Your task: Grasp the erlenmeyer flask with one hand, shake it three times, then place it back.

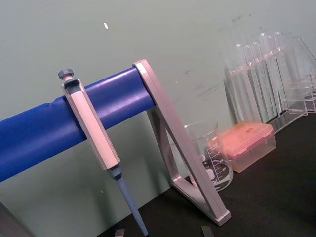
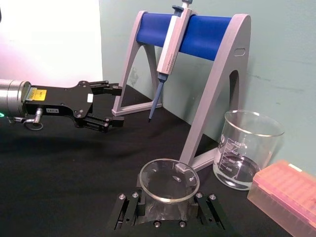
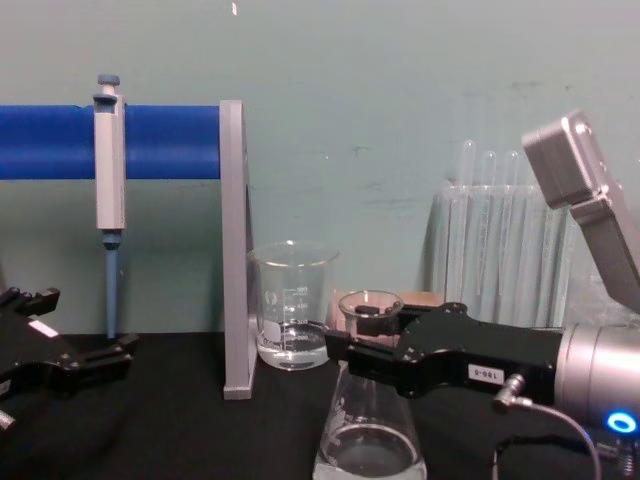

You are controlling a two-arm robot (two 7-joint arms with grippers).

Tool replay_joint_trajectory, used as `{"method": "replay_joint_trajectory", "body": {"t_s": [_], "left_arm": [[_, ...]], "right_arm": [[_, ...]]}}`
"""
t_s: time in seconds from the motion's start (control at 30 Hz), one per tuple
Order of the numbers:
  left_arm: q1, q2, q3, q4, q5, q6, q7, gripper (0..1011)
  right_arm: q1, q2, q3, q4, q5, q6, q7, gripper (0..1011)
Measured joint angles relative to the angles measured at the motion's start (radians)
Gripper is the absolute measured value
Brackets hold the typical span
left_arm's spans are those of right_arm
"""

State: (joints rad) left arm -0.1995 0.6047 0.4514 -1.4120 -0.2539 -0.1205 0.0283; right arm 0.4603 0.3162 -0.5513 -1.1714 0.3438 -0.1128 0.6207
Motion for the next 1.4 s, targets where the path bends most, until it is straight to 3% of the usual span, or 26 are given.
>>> {"method": "replay_joint_trajectory", "body": {"t_s": [0.2,0.3,0.37,0.7,1.13,1.4], "left_arm": [[0.0,0.0,0.0,0.0,0.0,0.0,0.0,1001],[0.0,0.0,0.0,0.0,0.0,0.0,0.0,1001],[0.0,0.0,0.0,0.0,0.0,0.0,0.0,1001],[0.0,0.0,0.0,0.0,0.0,0.0,0.0,1001],[0.0,0.0,0.0,0.0,0.0,0.0,0.0,1001],[0.0,0.0,0.0,0.0,0.0,0.0,0.0,1001]], "right_arm": [[-0.001,0.001,-0.001,0.001,-0.003,0.003,0.0,544],[-0.001,0.0,-0.001,0.001,-0.003,0.003,0.0,686],[-0.001,0.0,-0.001,0.001,-0.003,0.003,0.001,706],[-0.001,0.0,-0.001,0.001,-0.002,0.002,0.002,999],[-0.002,0.002,-0.001,-0.003,0.001,0.001,0.004,1000],[-0.032,0.036,0.011,-0.053,0.019,0.013,0.015,1000]]}}
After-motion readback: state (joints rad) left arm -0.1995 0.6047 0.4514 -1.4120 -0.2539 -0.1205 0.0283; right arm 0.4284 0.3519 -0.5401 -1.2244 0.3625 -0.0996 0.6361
